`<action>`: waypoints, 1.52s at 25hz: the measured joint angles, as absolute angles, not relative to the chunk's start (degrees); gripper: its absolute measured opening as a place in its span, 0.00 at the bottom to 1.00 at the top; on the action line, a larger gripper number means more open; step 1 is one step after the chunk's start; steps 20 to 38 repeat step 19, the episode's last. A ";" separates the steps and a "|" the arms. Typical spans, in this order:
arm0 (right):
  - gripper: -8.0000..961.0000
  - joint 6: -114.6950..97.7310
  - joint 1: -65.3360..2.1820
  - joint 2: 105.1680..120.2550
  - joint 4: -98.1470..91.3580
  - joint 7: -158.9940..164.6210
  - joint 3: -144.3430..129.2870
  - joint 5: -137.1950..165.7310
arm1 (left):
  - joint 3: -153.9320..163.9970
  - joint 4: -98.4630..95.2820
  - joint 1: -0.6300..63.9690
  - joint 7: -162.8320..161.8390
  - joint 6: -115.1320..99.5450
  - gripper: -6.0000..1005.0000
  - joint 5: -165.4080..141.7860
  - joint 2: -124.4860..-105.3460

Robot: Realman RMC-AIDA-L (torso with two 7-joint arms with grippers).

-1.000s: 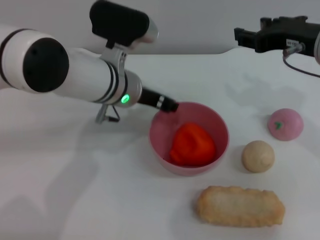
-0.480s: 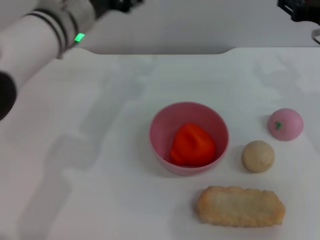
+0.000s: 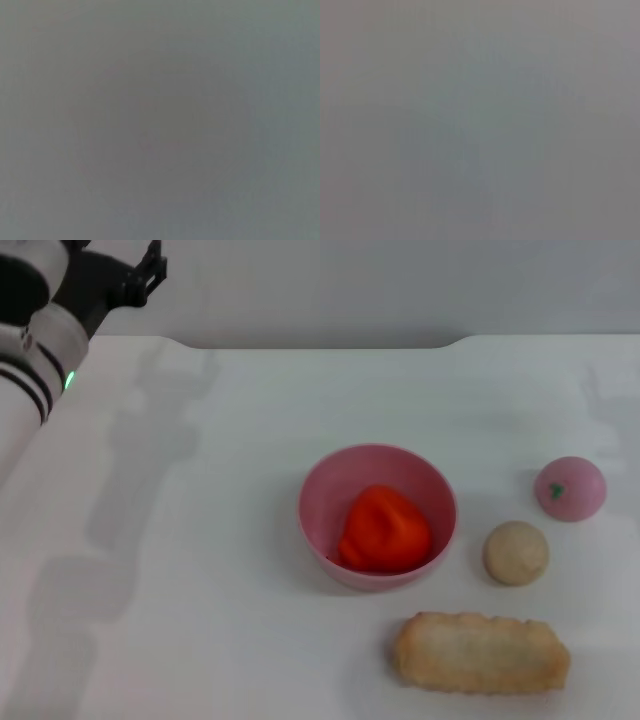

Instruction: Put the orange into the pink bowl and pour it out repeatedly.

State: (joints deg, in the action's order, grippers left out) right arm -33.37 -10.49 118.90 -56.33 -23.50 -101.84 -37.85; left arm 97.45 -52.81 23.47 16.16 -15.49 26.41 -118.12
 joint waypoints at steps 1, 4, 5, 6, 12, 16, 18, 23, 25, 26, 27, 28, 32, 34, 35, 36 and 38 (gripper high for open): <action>0.71 -37.24 -10.74 118.90 -54.26 -22.84 -103.17 -37.84 | 97.86 -51.14 23.51 15.10 -17.65 0.80 26.43 -118.13; 0.71 -42.54 -11.96 118.82 -49.84 -19.26 -105.01 -37.80 | 99.47 -48.15 23.41 13.20 -22.92 0.80 26.45 -118.23; 0.71 -43.53 -12.61 118.79 -48.25 -17.61 -105.49 -37.79 | 100.14 -47.17 23.29 12.51 -24.50 0.80 26.45 -118.27; 0.71 -44.74 -13.26 118.78 -46.24 -15.80 -106.06 -37.79 | 100.38 -46.47 23.20 11.80 -25.42 0.80 26.46 -118.29; 0.71 -49.81 -14.06 118.94 -41.49 -8.58 -107.84 -37.79 | 100.71 -42.14 23.25 7.36 -29.38 0.80 26.19 -118.21; 0.71 -49.69 -14.42 118.91 -40.22 -8.38 -108.31 -37.79 | 100.81 -41.11 23.13 5.47 -30.93 0.80 26.28 -118.23; 0.71 -49.42 -14.72 118.83 -39.72 -8.35 -108.49 -37.77 | 100.83 -41.03 23.00 5.00 -31.06 0.80 26.34 -118.23; 0.71 -49.36 -14.82 118.81 -39.56 -8.35 -108.53 -37.77 | 100.84 -40.99 22.87 4.60 -31.20 0.80 26.40 -118.24; 0.71 -49.36 -14.82 118.81 -39.56 -8.35 -108.53 -37.77 | 100.84 -40.99 22.87 4.60 -31.20 0.80 26.40 -118.24; 0.71 -49.36 -14.82 118.81 -39.56 -8.35 -108.53 -37.77 | 100.84 -40.99 22.87 4.60 -31.20 0.80 26.40 -118.24; 0.71 -49.36 -14.82 118.81 -39.56 -8.35 -108.53 -37.77 | 100.84 -40.99 22.87 4.60 -31.20 0.80 26.40 -118.24; 0.71 -49.36 -14.82 118.81 -39.56 -8.35 -108.53 -37.77 | 100.84 -40.99 22.87 4.60 -31.20 0.80 26.40 -118.24; 0.71 -49.36 -14.82 118.81 -39.56 -8.35 -108.53 -37.77 | 100.84 -40.99 22.87 4.60 -31.20 0.80 26.40 -118.24; 0.71 -49.36 -14.82 118.81 -39.56 -8.35 -108.53 -37.77 | 100.84 -40.99 22.87 4.60 -31.20 0.80 26.40 -118.24; 0.71 -49.36 -14.82 118.81 -39.56 -8.35 -108.53 -37.77 | 100.84 -40.99 22.87 4.60 -31.20 0.80 26.40 -118.24; 0.71 -49.36 -14.82 118.81 -39.56 -8.35 -108.53 -37.77 | 100.84 -40.99 22.87 4.60 -31.20 0.80 26.40 -118.24; 0.71 -49.36 -14.82 118.81 -39.56 -8.35 -108.53 -37.77 | 100.84 -40.99 22.87 4.60 -31.20 0.80 26.40 -118.24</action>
